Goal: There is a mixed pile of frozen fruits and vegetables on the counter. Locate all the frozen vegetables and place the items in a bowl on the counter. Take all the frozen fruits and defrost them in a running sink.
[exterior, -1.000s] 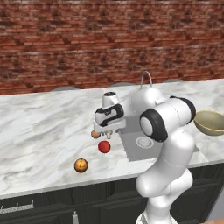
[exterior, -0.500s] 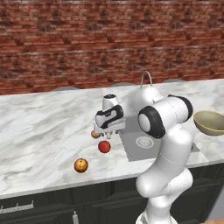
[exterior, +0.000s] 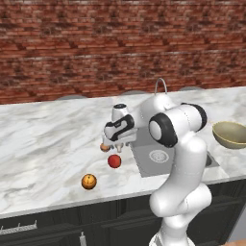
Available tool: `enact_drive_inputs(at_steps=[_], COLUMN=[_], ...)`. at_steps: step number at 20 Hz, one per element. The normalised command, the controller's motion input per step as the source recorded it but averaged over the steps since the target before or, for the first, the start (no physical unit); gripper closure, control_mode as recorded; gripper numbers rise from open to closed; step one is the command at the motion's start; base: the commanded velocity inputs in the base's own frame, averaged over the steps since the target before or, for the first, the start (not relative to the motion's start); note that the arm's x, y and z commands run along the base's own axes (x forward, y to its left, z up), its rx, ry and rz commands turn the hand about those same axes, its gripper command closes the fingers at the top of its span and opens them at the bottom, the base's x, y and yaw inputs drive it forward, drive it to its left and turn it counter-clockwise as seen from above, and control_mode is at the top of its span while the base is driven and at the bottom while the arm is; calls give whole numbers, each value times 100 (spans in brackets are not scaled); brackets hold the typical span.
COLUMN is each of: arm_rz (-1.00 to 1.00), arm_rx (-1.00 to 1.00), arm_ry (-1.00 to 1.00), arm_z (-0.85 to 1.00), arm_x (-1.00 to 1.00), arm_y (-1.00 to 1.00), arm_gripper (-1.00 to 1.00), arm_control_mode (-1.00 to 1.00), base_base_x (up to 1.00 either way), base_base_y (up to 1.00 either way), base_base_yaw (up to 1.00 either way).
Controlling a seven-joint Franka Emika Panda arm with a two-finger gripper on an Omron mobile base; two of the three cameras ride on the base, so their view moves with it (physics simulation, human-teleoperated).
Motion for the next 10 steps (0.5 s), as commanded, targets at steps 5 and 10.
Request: enact_drive_inputs(at_steps=[5,10], arm_rz=[0,-1], arm_rx=[0,0], arm_ry=[-2,2], arm_z=[-16,-23], arm_x=[16,-1], arm_y=[11,1], arm_gripper=[100,100], arm_control_mode=[-100,-100], base_base_x=[0,0], base_base_y=[0,0], base_base_yaw=[0,0])
